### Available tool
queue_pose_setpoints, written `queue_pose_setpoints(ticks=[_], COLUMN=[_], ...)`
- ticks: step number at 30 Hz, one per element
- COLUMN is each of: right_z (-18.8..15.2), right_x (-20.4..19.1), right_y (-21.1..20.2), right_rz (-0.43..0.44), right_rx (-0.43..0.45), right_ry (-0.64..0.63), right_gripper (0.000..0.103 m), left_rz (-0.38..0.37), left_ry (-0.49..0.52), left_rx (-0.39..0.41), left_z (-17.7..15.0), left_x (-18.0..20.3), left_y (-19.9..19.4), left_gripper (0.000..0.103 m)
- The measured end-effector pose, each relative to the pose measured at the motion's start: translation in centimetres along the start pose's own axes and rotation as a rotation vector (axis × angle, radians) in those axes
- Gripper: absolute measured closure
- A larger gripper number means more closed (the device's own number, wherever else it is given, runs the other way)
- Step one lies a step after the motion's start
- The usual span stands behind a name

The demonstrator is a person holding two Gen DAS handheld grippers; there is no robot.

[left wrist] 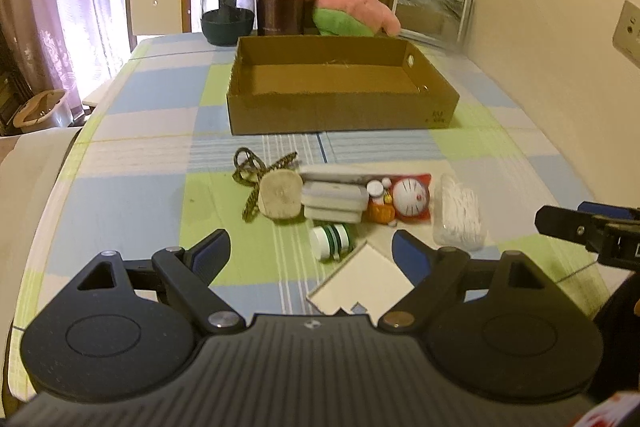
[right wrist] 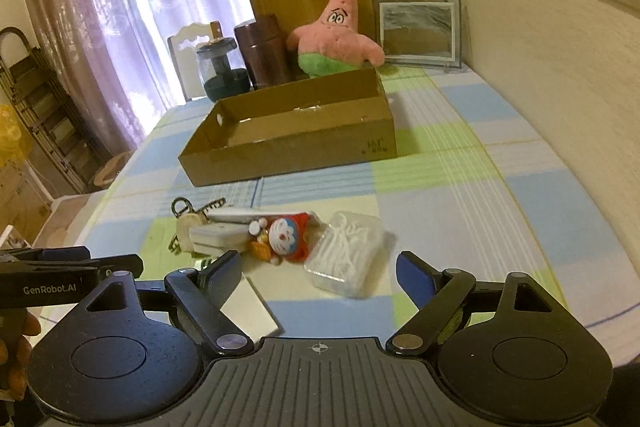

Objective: Organize rigid objects
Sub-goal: 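Withdraw both tools from the box back toward the table objects, then grasp the white square plate edge with the left gripper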

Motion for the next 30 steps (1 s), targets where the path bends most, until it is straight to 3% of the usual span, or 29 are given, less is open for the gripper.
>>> queue_pose_setpoints(ticks=[16,23,30], right_z=[-0.5,-1.1,-1.4], right_x=[0.5,0.9,1.3], right_y=[-0.6,0.1,1.5], right_rz=[-0.022,-0.034,-0.035], right_rx=[-0.012,-0.034,-0.064], right_ry=[-0.021,-0.033,-0.054], right_gripper=[0.020,0.020,0.019], left_rz=[-0.049,-0.161,-0.288], left_ry=[0.032,0.114,0.237], left_rx=[-0.041,-0.045,-0.088], left_z=[-1.4,-2.1,-2.7], left_x=[0.1,0.3,1.2], left_y=[0.1,0.8,2.7], left_gripper=[0.009,0.002,0.001])
Point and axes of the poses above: each gripper's, at about its wrist camera, not at the fingertips, and y roughly the way its jaws point, x to its right, z to its top, the point moved 3 cm from there along y, roughly the way its jaws point, and after that the axes turned 12 degrees about x, right-handed, at the moved point
